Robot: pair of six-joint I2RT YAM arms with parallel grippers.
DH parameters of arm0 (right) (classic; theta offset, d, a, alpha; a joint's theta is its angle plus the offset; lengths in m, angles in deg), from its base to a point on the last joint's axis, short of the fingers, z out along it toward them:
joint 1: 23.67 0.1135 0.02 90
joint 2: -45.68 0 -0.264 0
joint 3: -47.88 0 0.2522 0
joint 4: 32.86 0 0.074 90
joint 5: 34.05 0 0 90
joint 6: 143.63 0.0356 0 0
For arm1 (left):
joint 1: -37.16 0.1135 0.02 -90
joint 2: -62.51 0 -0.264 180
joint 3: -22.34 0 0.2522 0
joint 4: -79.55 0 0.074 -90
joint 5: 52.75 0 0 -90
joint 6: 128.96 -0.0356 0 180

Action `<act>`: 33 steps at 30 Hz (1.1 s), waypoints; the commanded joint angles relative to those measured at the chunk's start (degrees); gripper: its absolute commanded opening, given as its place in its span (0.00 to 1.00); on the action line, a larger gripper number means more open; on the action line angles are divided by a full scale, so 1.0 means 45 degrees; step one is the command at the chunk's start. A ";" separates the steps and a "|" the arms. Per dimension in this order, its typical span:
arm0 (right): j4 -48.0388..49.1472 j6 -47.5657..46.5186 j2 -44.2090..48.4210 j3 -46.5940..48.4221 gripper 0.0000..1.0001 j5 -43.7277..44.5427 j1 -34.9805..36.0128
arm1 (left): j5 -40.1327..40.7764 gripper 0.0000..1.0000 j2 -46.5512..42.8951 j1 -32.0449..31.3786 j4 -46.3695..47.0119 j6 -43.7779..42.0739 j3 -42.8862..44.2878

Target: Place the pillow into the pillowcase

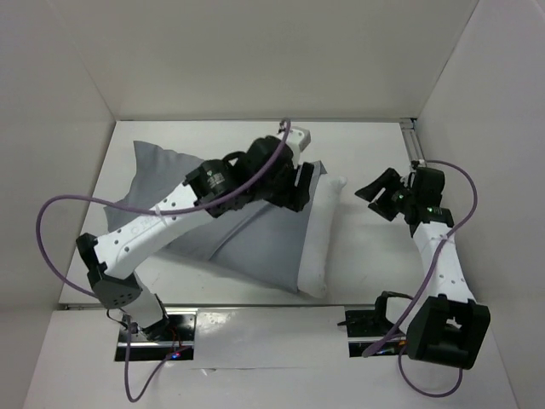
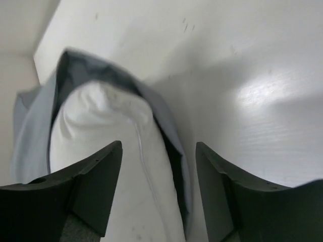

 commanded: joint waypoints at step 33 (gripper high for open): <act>0.7095 0.2775 -0.0741 -0.2543 0.11 -0.4613 0.6185 | -0.2996 0.00 0.2362 -0.2584 0.0010 0.0862 0.2632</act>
